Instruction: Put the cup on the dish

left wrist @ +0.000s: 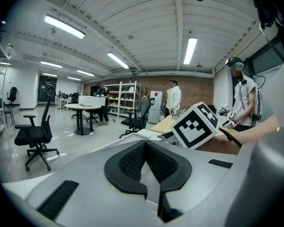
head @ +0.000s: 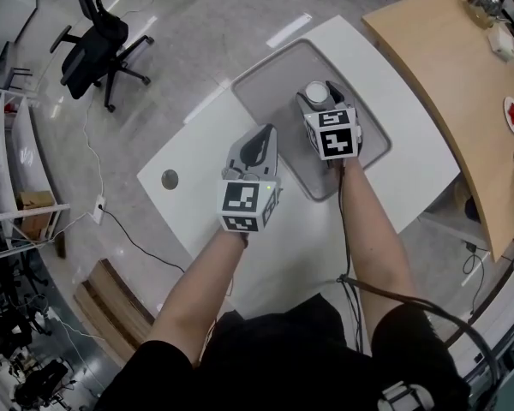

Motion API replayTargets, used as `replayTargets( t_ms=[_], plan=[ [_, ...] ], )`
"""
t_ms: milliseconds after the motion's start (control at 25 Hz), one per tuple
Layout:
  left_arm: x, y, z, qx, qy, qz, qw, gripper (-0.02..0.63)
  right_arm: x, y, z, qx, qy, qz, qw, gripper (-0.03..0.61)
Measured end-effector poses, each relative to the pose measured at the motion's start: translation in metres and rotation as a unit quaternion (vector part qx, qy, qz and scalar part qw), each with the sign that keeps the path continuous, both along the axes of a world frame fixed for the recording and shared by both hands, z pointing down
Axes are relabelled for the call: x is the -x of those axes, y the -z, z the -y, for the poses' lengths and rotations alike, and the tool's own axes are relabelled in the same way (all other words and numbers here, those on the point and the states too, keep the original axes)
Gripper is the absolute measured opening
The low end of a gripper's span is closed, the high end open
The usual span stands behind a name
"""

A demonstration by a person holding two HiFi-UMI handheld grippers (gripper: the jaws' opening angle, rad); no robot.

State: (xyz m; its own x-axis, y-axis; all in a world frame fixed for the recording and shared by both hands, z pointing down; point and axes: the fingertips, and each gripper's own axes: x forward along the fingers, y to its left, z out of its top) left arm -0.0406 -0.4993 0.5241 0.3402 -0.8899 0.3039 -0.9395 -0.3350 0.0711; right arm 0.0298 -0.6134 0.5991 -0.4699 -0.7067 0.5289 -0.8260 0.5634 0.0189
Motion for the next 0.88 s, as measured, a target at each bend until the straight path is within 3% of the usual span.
replayTargets(
  t_ms=[400, 760, 800, 880],
  plan=[
    [-0.006, 0.060, -0.040, -0.040, -0.015, -0.002, 0.9991, 0.008, -0.006, 0.093, -0.047, -0.056, -0.006, 0.021, 0.998, 0.250],
    [-0.001, 0.128, -0.112, -0.090, -0.030, -0.022, 0.9953, 0.008, 0.003, 0.211, -0.156, -0.136, -0.002, 0.051, 0.989, 0.249],
    [-0.001, 0.136, -0.122, -0.093, -0.033, -0.024, 0.9948, 0.008, 0.003, 0.222, -0.171, -0.144, -0.003, 0.054, 0.988, 0.240],
    [-0.002, 0.153, -0.142, -0.103, -0.040, -0.028, 0.9935, 0.008, 0.002, 0.245, -0.202, -0.164, -0.012, 0.056, 0.985, 0.140]
  ],
)
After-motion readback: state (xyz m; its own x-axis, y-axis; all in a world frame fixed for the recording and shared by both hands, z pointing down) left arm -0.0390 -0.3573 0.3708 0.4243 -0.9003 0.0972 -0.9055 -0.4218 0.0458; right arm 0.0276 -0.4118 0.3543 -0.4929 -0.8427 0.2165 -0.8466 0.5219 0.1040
